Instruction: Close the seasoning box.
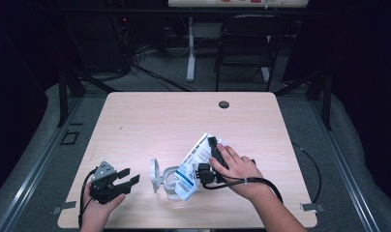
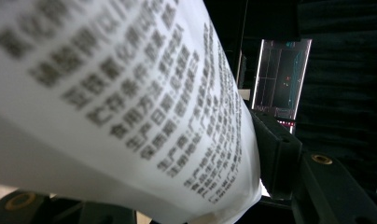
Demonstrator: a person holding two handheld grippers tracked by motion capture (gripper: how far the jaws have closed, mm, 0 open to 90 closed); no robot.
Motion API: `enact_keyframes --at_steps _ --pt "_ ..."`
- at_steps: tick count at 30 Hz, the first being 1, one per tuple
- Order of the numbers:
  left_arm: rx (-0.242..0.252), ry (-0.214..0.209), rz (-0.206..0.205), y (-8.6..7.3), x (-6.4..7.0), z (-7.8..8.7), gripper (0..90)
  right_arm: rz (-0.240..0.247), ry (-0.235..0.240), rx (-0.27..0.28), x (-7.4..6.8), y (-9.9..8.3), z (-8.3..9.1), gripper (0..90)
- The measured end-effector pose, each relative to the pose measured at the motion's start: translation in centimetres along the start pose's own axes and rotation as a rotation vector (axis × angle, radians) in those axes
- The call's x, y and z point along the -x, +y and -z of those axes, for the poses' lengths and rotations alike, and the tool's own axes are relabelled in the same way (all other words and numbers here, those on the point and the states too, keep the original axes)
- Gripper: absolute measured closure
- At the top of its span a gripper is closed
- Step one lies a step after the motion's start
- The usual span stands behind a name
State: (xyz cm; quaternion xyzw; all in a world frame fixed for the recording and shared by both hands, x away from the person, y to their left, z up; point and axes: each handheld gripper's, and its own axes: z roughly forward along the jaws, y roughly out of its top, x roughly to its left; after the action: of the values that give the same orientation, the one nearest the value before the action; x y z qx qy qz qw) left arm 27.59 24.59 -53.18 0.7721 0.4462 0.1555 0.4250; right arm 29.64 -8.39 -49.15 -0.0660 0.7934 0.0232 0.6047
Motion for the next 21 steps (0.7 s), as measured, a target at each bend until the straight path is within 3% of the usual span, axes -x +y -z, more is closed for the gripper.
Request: enact_keyframes --at_steps 21 --pt "0.0 0.0 0.003 -0.02 -0.02 -0.01 50.2 0.006 0.001 0.003 0.1 -0.04 -0.01 49.4"
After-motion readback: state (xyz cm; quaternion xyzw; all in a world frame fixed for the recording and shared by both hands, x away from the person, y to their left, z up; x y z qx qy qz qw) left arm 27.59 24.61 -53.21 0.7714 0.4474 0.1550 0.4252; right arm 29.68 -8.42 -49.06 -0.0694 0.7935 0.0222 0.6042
